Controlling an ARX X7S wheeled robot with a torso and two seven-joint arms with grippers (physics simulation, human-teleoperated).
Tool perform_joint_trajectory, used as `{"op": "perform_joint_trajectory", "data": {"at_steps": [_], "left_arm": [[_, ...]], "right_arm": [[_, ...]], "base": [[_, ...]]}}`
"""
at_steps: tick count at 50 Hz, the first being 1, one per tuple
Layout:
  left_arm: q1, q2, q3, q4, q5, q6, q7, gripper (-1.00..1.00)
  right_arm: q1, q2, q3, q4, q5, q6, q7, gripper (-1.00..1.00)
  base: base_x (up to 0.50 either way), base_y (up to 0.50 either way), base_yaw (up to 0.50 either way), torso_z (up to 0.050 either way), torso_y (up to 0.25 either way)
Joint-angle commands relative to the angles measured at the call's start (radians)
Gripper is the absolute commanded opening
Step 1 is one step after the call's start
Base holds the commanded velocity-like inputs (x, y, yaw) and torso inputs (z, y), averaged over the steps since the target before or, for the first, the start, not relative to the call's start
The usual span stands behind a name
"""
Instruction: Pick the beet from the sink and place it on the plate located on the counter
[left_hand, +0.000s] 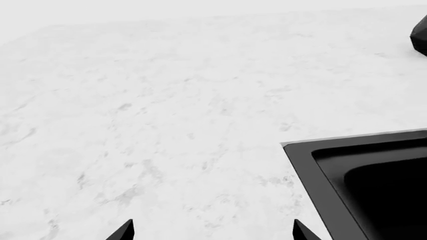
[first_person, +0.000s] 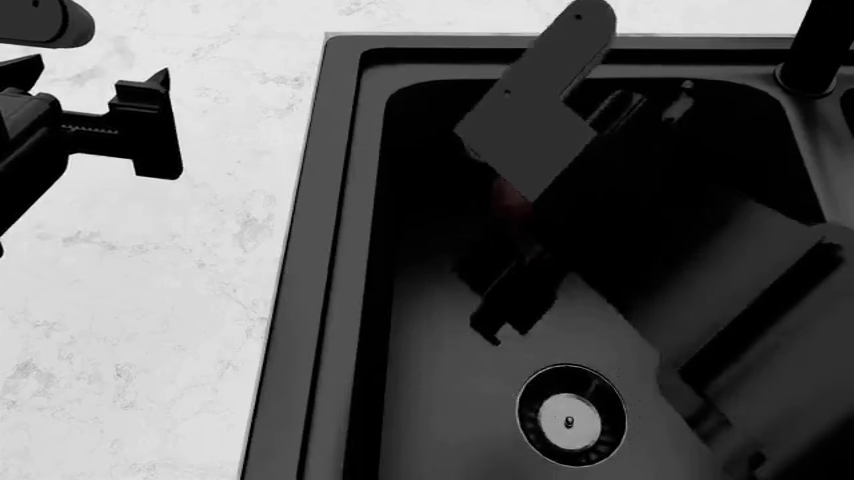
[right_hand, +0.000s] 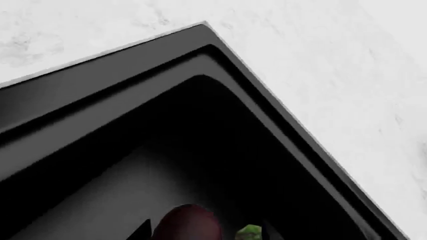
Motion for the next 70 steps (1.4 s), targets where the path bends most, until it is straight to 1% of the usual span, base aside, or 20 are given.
{"op": "perform_joint_trajectory", "data": {"at_steps": [1,9,12,13,18,28,39,70], "left_arm": [[-0.002,0.002,0.002,0.001,-0.007,0.005,0.004,1.00],[0.008,0.003,-0.001,0.027,-0.019,-0.005,-0.001,1.00],[0.016,0.003,-0.004,0.042,-0.025,-0.008,-0.005,1.00],[0.017,0.002,-0.004,0.044,-0.025,-0.008,-0.005,1.00],[0.017,0.002,-0.014,0.056,-0.034,-0.016,-0.013,1.00],[0.018,0.006,-0.007,0.066,-0.036,-0.017,-0.020,1.00],[0.015,0.011,-0.003,0.065,-0.041,-0.024,-0.026,1.00],[0.029,0.010,-0.024,0.067,-0.064,-0.027,-0.041,1.00]], "right_arm": [[-0.060,-0.075,0.217,-0.018,0.061,0.115,0.242,-1.00],[-0.133,-0.120,0.411,-0.052,0.126,0.185,0.423,-1.00],[-0.164,-0.145,0.482,-0.063,0.137,0.186,0.489,-1.00],[-0.169,-0.147,0.487,-0.063,0.136,0.185,0.498,-1.00],[-0.245,-0.202,0.569,-0.047,0.138,0.130,0.566,-1.00],[-0.306,-0.212,0.611,-0.056,0.133,0.068,0.592,-1.00],[-0.314,-0.203,0.617,-0.060,0.131,0.055,0.597,-1.00],[-0.333,-0.199,0.617,-0.066,0.131,0.025,0.605,-1.00]], "base": [[0.00,0.00,0.00,0.000,0.000],[0.00,0.00,0.00,0.000,0.000],[0.00,0.00,0.00,0.000,0.000],[0.00,0.00,0.00,0.000,0.000],[0.00,0.00,0.00,0.000,0.000],[0.00,0.00,0.00,0.000,0.000],[0.00,0.00,0.00,0.000,0.000],[0.00,0.00,0.00,0.000,0.244]]}}
